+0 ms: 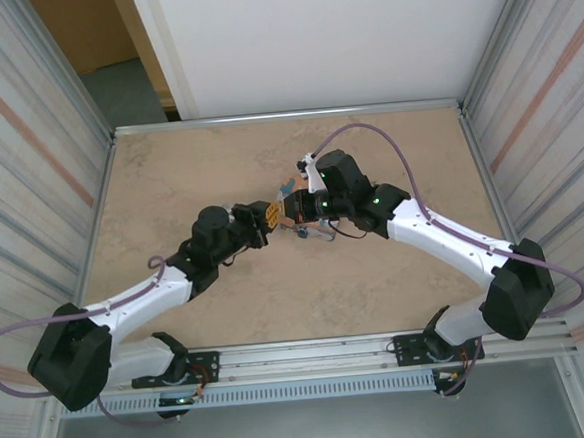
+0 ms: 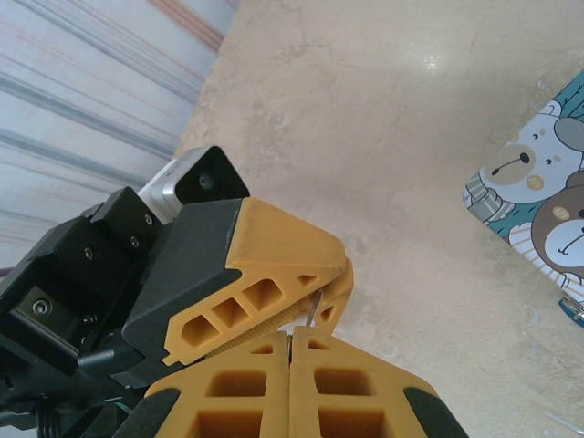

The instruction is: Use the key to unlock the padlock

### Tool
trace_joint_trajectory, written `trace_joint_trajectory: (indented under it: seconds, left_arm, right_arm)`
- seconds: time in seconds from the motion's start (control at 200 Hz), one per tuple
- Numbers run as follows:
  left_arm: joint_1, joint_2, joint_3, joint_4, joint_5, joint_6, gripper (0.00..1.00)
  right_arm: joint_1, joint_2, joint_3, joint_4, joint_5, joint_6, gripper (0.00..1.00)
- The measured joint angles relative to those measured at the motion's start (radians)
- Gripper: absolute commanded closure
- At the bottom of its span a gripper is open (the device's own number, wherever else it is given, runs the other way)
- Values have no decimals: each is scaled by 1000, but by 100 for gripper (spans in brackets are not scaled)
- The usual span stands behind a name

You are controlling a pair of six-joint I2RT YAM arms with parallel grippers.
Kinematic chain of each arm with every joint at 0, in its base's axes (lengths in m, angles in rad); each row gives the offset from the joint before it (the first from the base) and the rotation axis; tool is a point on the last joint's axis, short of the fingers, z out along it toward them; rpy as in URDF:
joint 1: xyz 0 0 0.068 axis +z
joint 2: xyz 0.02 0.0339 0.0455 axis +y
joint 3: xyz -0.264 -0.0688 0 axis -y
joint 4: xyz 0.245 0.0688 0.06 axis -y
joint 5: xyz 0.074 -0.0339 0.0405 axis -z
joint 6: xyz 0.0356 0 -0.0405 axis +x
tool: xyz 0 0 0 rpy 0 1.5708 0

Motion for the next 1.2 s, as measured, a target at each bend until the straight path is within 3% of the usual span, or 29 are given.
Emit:
trace_joint_trajectory:
  seconds: [0.1,0.2,0.401,0.651,0.887,1.197]
  left_arm:
    - [0,-7,-1,-2,-6,12,100]
    - [2,-15,-1,-7,-6,42,100]
    - [22,-55,13,-42,-6,193,100]
    - [67,-109,111,-90,-21,587,100]
    - [67,-158,148,-35,24,889,100]
    - [38,-151,152,55,106,1049,100]
  right_arm:
    - [0,-1,0,0,0,0,100]
    - [-1,-3,0,0,-1,7,100]
    - [-29,-38,-23,30,-28,42,71]
    - [-124,-154,-116,118,-113,81,50]
    - [-138,-238,-220,279,-225,99,48]
    - [-118,-240,-237,497,-328,155,49]
